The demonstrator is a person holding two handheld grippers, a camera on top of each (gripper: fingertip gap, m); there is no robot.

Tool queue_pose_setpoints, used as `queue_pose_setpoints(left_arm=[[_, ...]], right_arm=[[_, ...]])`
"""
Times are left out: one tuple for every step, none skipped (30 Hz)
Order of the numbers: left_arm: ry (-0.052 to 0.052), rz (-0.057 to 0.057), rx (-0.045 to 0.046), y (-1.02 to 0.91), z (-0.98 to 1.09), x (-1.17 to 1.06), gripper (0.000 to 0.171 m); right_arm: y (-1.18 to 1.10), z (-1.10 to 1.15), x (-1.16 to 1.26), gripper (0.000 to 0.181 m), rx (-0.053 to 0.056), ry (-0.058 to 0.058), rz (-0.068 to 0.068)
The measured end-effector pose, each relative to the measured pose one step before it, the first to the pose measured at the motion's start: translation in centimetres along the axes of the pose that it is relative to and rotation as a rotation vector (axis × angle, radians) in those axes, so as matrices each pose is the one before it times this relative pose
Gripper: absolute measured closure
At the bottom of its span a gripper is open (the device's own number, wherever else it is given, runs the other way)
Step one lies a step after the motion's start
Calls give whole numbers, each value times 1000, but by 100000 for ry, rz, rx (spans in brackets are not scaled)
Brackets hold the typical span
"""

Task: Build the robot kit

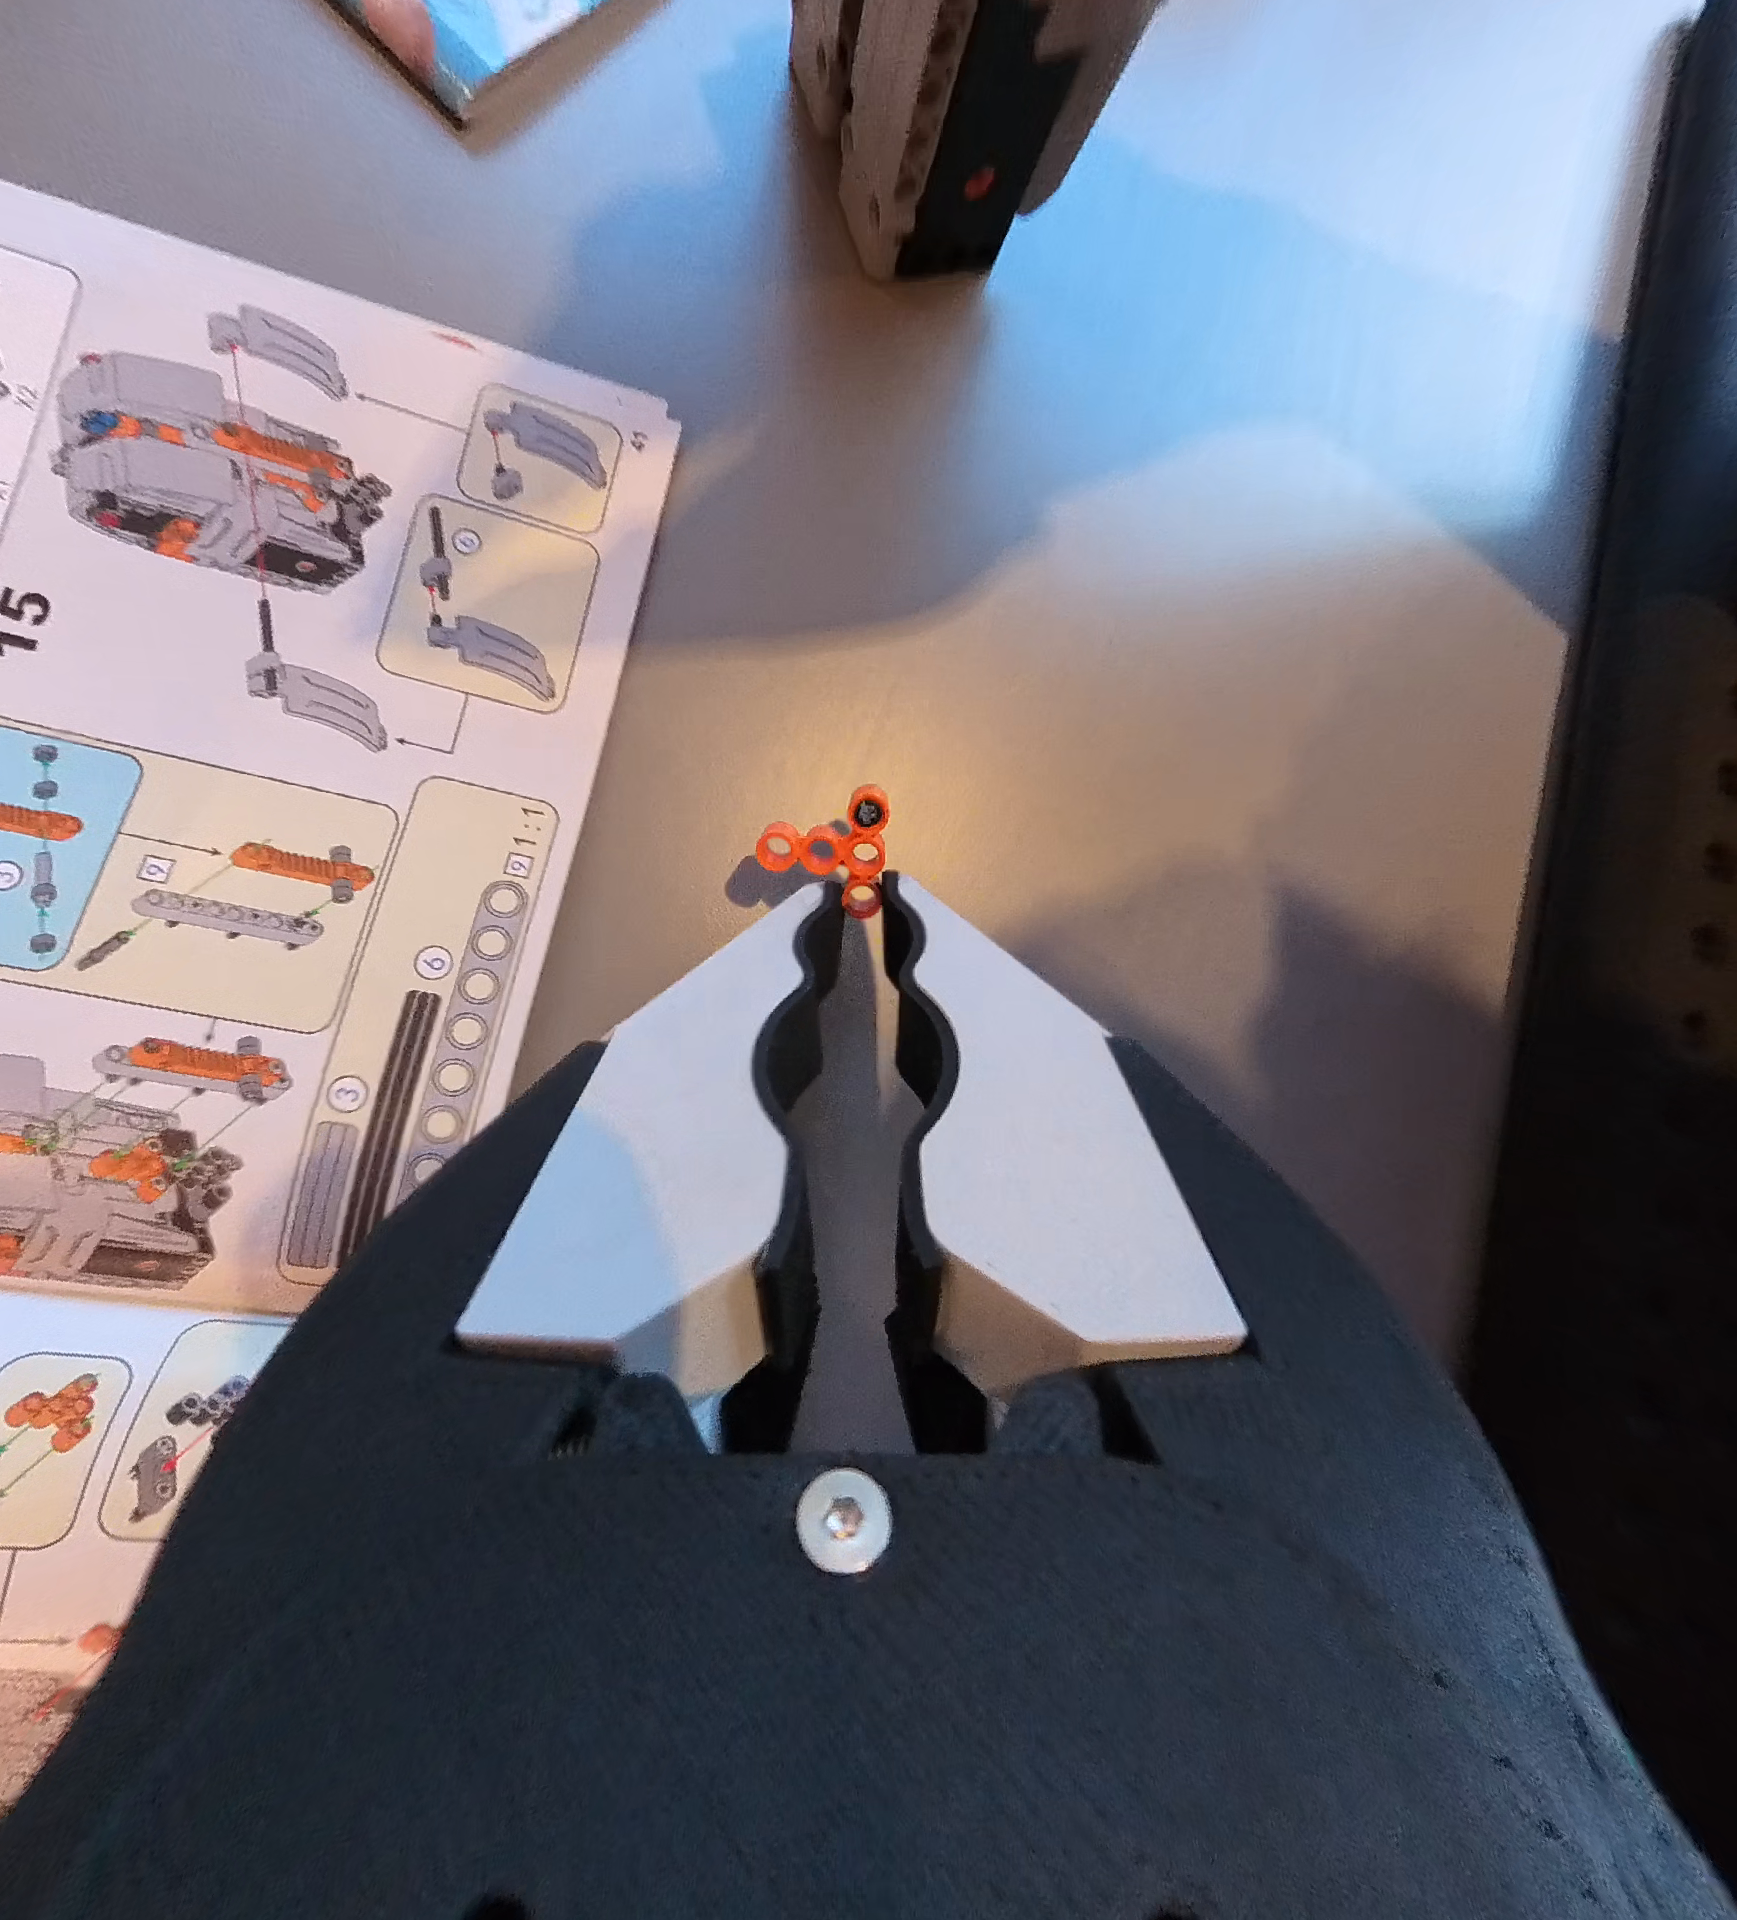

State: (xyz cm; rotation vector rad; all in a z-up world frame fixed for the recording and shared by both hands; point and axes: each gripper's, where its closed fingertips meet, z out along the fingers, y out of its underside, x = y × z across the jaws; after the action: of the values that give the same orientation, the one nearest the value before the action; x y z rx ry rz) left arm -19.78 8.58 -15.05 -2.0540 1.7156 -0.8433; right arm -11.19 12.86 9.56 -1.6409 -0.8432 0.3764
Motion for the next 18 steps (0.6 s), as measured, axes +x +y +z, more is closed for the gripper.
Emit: queue_pose_setpoints(left_arm=[[701, -1633, 2433, -313, -273, -95, 168], [457, -2033, 2548, -308, -317, -196, 168], [781, -2262, 2382, -263, -348, -194, 168], [729, -2201, 2261, -242, -404, -216, 168], [273, -2024, 2634, -286, -482, -288, 168], [102, -1911, 3438, -418, -579, -306, 168], [579, -2063, 4085, -542, -720, -244, 168], [832, -2135, 3919, -571, -864, -206, 168], [73, -1820, 4279, -686, -1058, -290, 168], [-266, -1303, 4610, -850, -1262, -262, 168], [-954, -397, 5009, -1035, -1453, -241, 168], [-1356, 244, 5240, -1226, -1565, -188, 168], [-1260, 226, 5564, -1453, -1619, -75, 168], [-329, 330, 5610, -1659, -1565, 189, 168], [-45, 530, 5250, -1820, -1435, 398, 168], [-66, 1141, 5292, -1990, -1292, 587, 168], [169, 2058, 5751, -2123, -1093, 756, 168], [504, 2195, 5804, -2112, -851, 845, 168]], right_arm=[[24, 18, -11, 178, -25, -223, 51], [16, 8, -4, 178, -32, -116, 98], [20, 20, 3, 178, 2, -108, 80], [19, 22, -1, 178, 31, -219, 121], [9, 10, 10, 178, 83, -183, 255], [-14, 10, -9, 178, 271, -315, 263], [-29, 5, -39, 178, 471, -483, 217], [-40, 11, -3, 178, 422, -396, 341], [-64, 15, -5, 178, 594, -341, 371], [-114, 40, -74, 178, 1024, -801, 315], [-147, 79, -146, 178, 1223, -1290, 570], [-150, 142, -148, 178, 1217, -1307, 694], [-91, 198, -138, 178, 846, -1128, 417], [-27, 255, -128, 178, 459, -955, 161], [42, 290, -119, 178, 53, -703, -35], [42, 309, -105, 178, 3, -526, -114], [32, 314, -124, 178, 106, -752, 119], [69, 316, -125, 178, -22, -746, 247]])
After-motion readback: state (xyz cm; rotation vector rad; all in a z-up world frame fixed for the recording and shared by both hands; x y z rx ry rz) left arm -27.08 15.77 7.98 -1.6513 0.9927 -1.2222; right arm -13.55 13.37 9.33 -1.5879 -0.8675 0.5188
